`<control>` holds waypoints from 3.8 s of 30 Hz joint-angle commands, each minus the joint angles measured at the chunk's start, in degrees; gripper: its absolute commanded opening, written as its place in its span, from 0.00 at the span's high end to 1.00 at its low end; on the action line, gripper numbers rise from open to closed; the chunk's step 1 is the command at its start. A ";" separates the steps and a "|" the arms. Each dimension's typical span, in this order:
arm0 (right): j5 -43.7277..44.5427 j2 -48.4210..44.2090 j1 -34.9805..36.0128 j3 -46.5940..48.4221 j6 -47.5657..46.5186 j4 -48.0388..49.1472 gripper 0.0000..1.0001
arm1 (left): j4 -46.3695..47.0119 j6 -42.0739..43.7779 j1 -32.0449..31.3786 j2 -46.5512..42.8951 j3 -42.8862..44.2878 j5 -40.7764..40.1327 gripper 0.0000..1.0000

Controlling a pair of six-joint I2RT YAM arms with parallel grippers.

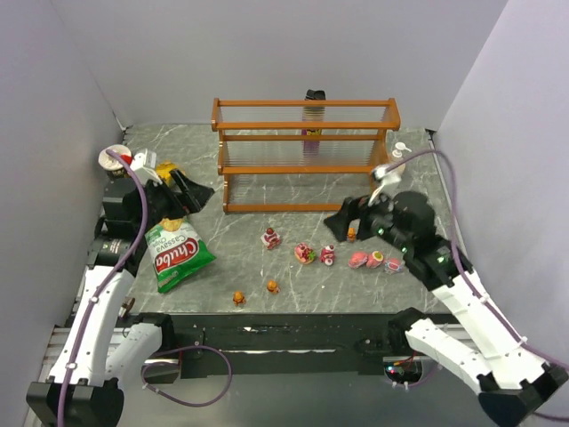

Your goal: Place and organize the plastic toys onto the shelf

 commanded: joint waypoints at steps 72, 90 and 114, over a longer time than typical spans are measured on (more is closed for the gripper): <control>29.35 49.98 25.24 -5.24 -4.78 52.64 1.00 | 1.87 3.07 -4.21 2.90 -1.63 -5.01 0.04; 42.27 39.43 9.69 -17.63 -7.76 61.69 1.00 | 2.13 2.98 -4.56 2.90 -1.80 -4.93 0.04; 46.06 42.59 2.48 -15.09 -0.83 64.42 1.00 | 2.39 2.54 -6.14 2.11 -2.24 -5.10 0.04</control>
